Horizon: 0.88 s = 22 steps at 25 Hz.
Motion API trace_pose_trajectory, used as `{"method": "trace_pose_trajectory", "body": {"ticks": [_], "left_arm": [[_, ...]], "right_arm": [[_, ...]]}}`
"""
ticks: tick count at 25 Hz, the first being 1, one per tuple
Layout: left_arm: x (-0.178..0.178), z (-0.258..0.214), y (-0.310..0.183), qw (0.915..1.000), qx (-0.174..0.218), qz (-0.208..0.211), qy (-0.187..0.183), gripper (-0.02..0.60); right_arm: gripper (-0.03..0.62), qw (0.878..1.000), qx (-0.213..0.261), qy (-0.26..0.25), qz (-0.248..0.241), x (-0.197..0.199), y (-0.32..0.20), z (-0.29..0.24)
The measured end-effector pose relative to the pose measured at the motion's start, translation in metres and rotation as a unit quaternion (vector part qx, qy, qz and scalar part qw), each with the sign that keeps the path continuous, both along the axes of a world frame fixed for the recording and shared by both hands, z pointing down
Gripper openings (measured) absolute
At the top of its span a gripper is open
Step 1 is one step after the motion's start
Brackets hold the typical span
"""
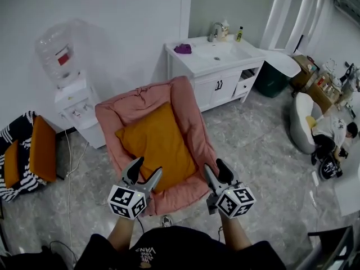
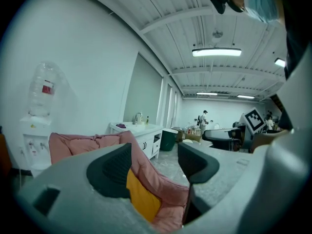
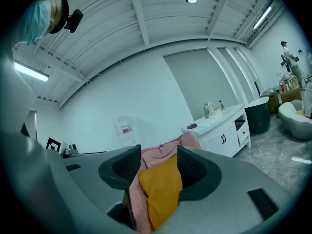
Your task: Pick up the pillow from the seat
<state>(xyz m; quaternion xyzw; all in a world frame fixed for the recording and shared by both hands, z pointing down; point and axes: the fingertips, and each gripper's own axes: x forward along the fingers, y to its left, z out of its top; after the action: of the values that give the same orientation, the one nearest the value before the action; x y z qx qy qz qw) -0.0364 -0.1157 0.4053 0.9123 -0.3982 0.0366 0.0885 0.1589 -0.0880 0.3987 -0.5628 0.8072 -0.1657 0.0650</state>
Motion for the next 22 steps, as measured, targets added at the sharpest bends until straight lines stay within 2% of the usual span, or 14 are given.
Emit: {"method": "trace_pose_trajectory", "body": {"ticks": [5, 11, 22], "left_arm": [[-0.022, 0.013, -0.026, 0.9998, -0.017, -0.002, -0.008, 0.293], [-0.006, 0.025, -0.050, 0.9995, -0.031, -0.003, -0.010, 0.293], [0.008, 0.043, -0.094, 0.9932, -0.053, -0.104, 0.005, 0.293]], "right_arm": [[0.219, 1.000, -0.002, 0.003, 0.007, -0.015, -0.028, 0.000], [0.219, 1.000, -0.018, 0.011, -0.007, -0.006, -0.056, 0.008], [0.219, 0.992, -0.046, 0.035, -0.111, 0.002, -0.131, 0.032]]}}
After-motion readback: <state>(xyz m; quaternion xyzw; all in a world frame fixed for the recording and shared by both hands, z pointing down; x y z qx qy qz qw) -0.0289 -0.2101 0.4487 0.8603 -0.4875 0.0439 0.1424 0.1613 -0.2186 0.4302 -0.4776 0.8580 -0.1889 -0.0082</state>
